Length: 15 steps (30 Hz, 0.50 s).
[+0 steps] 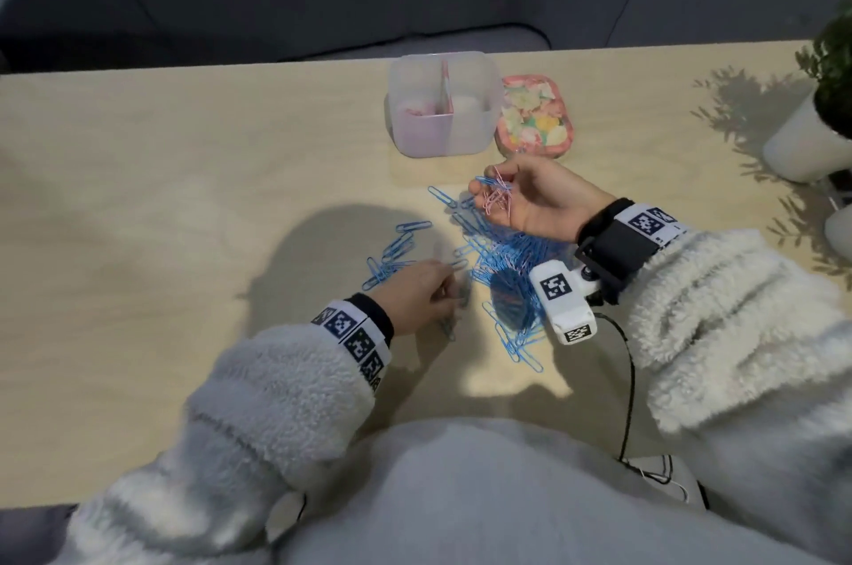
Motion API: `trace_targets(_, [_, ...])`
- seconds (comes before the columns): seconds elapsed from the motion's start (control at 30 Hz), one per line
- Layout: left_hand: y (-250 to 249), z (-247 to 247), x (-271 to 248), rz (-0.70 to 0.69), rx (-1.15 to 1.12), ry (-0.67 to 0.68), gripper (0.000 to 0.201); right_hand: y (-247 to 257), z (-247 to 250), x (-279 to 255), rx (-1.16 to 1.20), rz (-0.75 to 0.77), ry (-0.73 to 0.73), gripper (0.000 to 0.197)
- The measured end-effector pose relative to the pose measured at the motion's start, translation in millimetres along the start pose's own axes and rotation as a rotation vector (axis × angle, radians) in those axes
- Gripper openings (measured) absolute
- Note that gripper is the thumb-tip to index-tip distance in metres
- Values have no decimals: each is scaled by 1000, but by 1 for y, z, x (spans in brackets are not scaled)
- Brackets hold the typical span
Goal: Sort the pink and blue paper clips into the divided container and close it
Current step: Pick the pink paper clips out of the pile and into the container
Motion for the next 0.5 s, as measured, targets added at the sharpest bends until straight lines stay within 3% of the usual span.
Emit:
trace_targets(0.13, [10, 25, -4, 144, -203, -111, 6, 30, -26, 19, -177, 78, -12, 25])
trace_targets(0.23, [15, 56, 2, 248, -628, -286, 24, 39, -41, 27, -329, 149, -25, 21])
trace_targets(0.3, [15, 74, 7, 269, -800, -347, 25, 34, -44, 31, -384, 160, -22, 21])
trace_targets(0.43, [11, 90, 23, 308, -879, -353, 16, 13, -42, 36, -308, 175, -54, 15])
trace_targets(0.5, [9, 91, 30, 342, -852, -370, 20, 8, -40, 39, -265, 227, -109, 17])
Point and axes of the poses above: each hand's wrist, its own x-axis towards the middle knuckle, its own z-axis out of the back of the hand, y = z × x, the point moved 1 cm from there along x, towards the middle knuckle, and after that the axes turned 1 degree about x, right-handed, at the moved point
